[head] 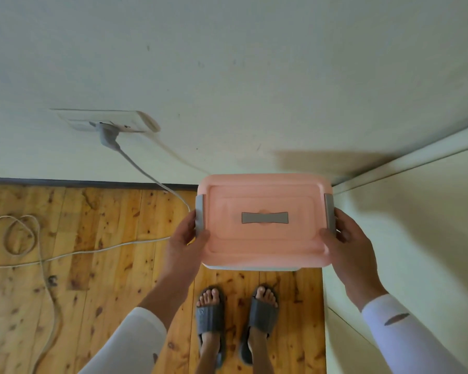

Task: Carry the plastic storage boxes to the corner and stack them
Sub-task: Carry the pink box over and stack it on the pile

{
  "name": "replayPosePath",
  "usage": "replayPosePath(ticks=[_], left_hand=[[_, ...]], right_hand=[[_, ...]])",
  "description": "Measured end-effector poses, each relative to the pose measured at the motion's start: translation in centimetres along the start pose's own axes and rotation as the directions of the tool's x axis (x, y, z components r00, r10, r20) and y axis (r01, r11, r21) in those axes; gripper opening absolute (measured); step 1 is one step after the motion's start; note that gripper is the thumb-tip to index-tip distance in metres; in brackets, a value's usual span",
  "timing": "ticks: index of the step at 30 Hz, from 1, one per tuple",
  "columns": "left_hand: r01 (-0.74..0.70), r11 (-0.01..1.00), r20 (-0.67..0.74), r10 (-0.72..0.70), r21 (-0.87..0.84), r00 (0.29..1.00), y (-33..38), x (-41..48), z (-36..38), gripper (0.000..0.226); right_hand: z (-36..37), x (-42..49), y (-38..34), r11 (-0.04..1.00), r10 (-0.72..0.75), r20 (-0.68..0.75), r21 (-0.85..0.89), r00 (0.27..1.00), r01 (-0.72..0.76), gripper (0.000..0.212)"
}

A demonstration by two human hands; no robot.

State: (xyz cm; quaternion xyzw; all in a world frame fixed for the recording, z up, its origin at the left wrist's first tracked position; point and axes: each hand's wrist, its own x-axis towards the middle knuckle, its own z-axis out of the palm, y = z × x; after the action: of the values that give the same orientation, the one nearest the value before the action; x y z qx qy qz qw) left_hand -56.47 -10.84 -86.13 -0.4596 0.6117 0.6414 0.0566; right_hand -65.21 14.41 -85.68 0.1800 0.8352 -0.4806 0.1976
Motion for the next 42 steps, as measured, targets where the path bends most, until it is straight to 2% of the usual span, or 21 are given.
replayPosePath(ticks=[14,21,27,32,38,42], left_hand=[[0.057,0.993,0.002,-0.058,0.104,0.998,-2.4,3.4,1.2,0.05],[0.042,0.986,-0.009,-0.041,0.161,0.999,-2.5,4.4,1.8,0.047],[0.04,0.985,-0.025,-0.036,0.165,0.999,-2.5,4.4,2.0,0.047],[0.056,0.993,-0.019,-0.055,0.101,0.998,-2.3,4.3,2.3,0.049],[-0.009,0.983,-0.051,0.019,0.184,0.999,-2.5,3.7,1.7,0.049],[-0.078,0.978,-0.102,0.099,0.191,0.99,-2.2,3.0,1.5,0.04]], right_hand=[[1.9,3.0,3.1,0.997,0.02,0.041,-0.071,0.999,-0.017,0.04],[2.0,3.6,3.8,0.996,0.033,0.056,-0.084,0.998,-0.028,0.039],[2.0,3.7,4.2,0.997,0.034,0.064,-0.071,0.997,-0.029,0.04],[1.7,3.9,4.2,0.998,0.036,0.081,-0.057,0.996,-0.031,0.039],[1.3,3.8,4.3,0.997,0.033,0.025,-0.075,0.999,-0.031,0.041],[0.9,3.2,3.6,0.999,0.022,-0.019,-0.047,1.0,-0.023,0.043]])
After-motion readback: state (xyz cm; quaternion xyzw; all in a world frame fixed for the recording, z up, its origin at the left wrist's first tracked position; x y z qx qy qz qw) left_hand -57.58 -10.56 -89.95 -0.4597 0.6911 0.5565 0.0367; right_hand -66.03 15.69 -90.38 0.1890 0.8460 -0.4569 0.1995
